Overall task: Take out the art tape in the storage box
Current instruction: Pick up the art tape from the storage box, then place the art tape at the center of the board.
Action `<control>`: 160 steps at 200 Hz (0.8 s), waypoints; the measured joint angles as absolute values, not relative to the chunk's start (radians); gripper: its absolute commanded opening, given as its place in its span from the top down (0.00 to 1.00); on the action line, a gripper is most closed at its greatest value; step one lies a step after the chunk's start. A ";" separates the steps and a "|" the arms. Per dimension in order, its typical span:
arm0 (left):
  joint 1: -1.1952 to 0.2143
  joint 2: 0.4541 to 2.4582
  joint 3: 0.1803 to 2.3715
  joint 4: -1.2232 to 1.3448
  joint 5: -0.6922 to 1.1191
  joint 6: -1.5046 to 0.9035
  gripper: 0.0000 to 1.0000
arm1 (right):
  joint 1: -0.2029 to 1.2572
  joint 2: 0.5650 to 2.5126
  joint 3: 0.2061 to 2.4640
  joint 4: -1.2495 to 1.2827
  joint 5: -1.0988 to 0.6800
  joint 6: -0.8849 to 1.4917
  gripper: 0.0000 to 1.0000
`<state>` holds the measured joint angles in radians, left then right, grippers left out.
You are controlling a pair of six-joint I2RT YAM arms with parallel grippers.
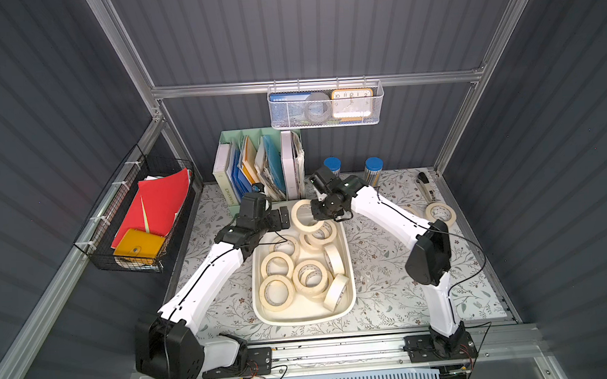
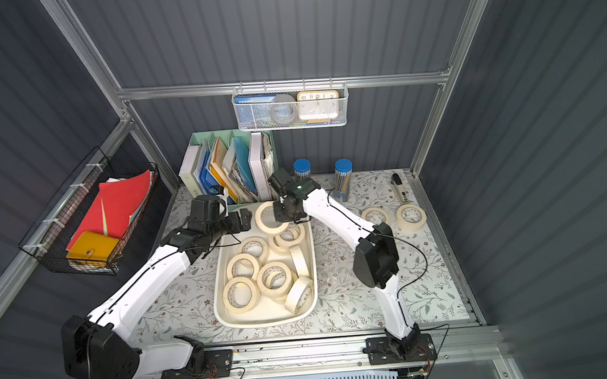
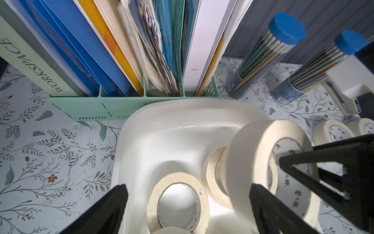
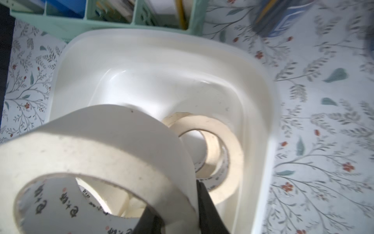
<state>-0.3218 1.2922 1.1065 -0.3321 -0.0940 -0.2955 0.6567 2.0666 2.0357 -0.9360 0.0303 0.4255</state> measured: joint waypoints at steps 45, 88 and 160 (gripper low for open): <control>-0.322 1.275 1.106 -0.316 -0.088 -0.295 0.00 | 0.431 1.850 1.777 -0.920 0.096 0.424 1.00; -0.322 1.371 1.106 -0.301 -0.034 -0.300 0.00 | 0.287 1.902 1.747 -0.925 0.104 0.387 1.00; -0.322 1.380 1.102 -0.295 -0.015 -0.304 0.00 | 0.241 2.204 1.814 -0.925 0.057 0.358 1.00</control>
